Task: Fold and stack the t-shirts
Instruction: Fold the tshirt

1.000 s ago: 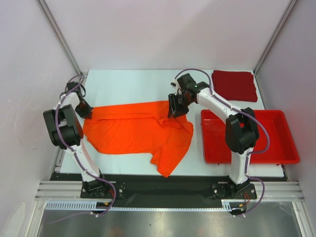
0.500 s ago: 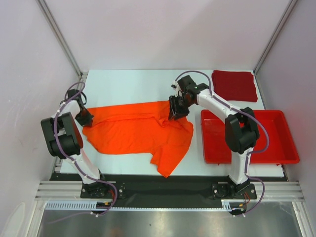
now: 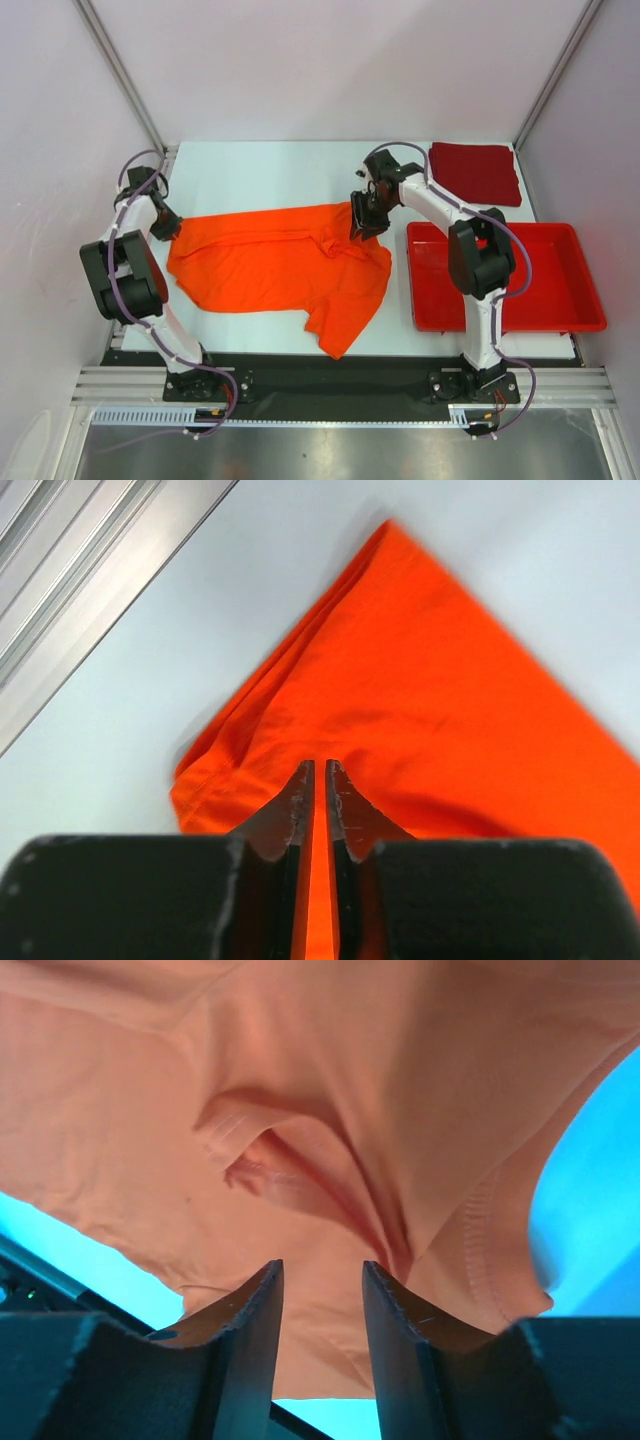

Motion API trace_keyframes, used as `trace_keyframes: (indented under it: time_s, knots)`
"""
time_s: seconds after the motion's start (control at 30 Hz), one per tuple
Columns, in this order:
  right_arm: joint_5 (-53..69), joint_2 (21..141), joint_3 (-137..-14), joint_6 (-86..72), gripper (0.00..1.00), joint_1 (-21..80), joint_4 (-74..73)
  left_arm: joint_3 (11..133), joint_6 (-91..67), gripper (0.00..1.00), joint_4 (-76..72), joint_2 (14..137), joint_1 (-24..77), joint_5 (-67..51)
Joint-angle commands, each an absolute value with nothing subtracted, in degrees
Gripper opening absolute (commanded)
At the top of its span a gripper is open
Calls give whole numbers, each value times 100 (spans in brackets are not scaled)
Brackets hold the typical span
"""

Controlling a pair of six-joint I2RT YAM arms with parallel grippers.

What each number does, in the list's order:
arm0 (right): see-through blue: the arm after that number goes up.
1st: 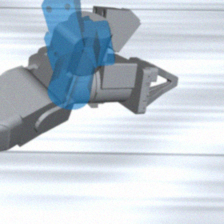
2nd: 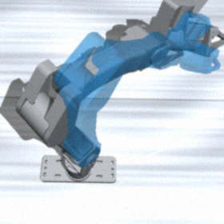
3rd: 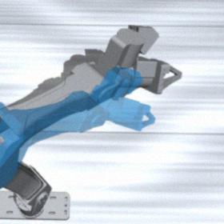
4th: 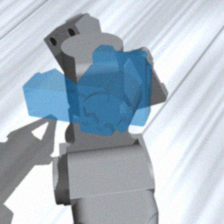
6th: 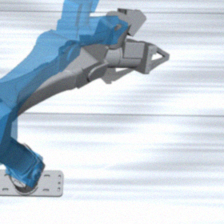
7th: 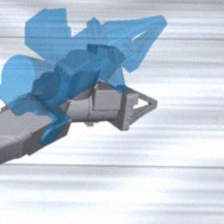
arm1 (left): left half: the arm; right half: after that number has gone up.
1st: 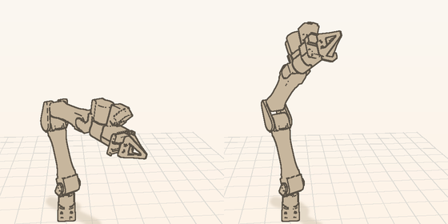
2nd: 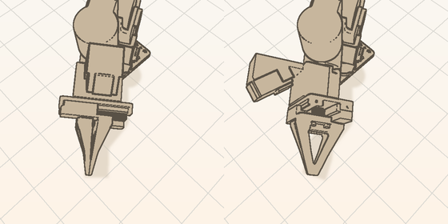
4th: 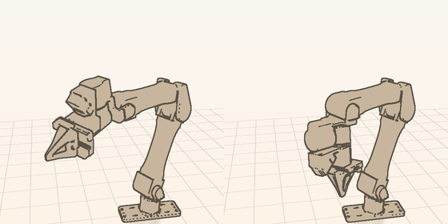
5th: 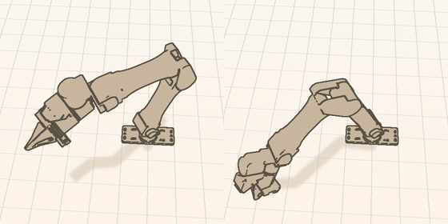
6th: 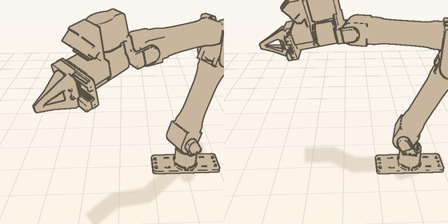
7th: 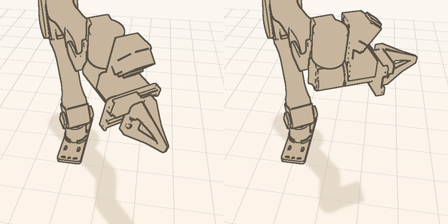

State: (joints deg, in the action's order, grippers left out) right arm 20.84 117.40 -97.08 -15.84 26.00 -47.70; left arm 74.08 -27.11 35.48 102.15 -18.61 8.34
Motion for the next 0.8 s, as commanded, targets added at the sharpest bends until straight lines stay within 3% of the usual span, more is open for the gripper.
trace_keyframes:
  time_s: [0.0, 0.2, 0.6, 0.77]
  knots:
    - [1846, 11970, -10159, -1582, 42, 2619, -5088, 7813, -2839, 12, 3323, 10423, -1863, 441]
    - [1608, 12392, -10599, -1652, 38, 2602, -5124, 8050, -2839, 10, 3208, 11073, -1872, 334]
    - [1881, 12761, -10880, -1792, 43, 2830, -4888, 7981, -2768, 11, 3147, 11127, -1872, 272]
    - [1890, 13016, -11144, -2144, 36, 2865, -4588, 7902, -2918, 7, 3085, 11118, -1881, 176]
